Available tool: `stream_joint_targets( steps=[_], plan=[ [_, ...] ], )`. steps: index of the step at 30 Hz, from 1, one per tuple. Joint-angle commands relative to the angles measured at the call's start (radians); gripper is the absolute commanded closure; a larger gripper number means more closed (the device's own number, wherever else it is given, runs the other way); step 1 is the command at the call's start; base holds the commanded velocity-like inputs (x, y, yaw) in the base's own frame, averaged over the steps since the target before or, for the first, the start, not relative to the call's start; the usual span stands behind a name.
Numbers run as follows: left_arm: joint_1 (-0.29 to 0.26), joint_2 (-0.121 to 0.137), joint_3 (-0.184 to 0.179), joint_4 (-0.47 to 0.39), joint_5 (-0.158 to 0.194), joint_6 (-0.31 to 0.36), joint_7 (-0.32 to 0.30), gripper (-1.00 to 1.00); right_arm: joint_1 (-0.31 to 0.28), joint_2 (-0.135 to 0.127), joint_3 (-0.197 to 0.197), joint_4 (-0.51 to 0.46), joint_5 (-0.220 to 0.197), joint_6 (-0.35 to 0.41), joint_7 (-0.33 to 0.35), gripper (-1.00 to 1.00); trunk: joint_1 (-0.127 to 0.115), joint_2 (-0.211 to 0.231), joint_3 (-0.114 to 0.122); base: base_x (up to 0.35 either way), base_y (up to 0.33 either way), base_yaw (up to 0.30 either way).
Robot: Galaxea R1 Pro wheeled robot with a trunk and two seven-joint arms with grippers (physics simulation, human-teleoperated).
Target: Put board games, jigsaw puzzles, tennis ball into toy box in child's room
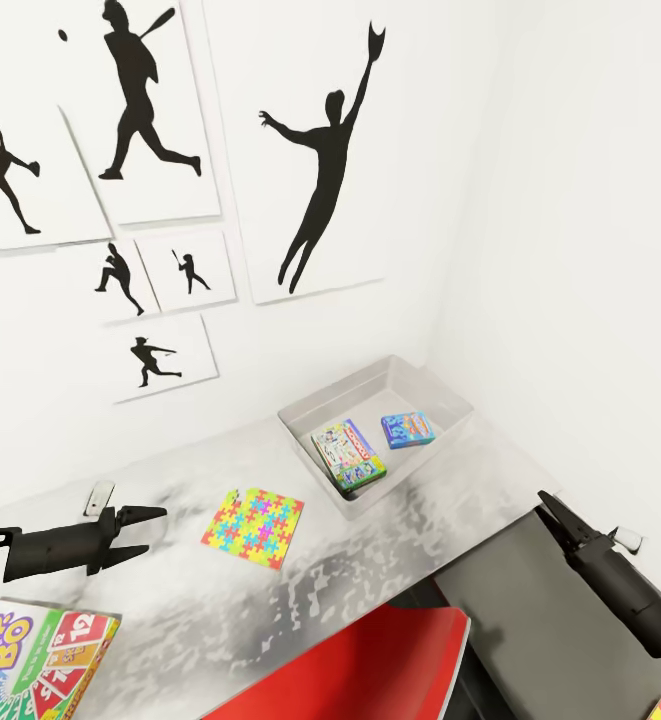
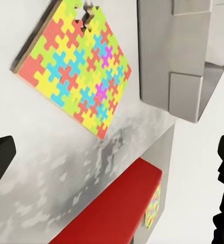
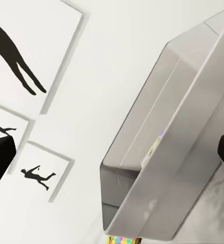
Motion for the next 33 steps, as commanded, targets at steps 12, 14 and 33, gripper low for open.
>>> stream_joint_targets(
  steps=[12,14,33],
  plan=[
    [-0.001,0.001,-0.003,0.000,-0.008,0.000,-0.010,-1.00,-0.001,0.000,-0.001,0.000,-0.003,0.005,0.003,-1.00,0.001,-0.002,0.018,-0.024,0.000,0.000],
    [-0.001,0.001,-0.003,0.000,-0.008,0.000,-0.010,-1.00,-0.001,0.000,-0.001,0.000,-0.003,0.005,0.003,-1.00,0.001,-0.002,0.021,-0.093,0.000,0.000],
    [-0.001,0.001,-0.003,0.000,-0.008,0.000,-0.010,-1.00,-0.001,0.000,-0.001,0.000,-0.003,-0.010,0.003,-1.00,0.001,-0.002,0.053,-0.130,-0.055,0.000]
  ],
)
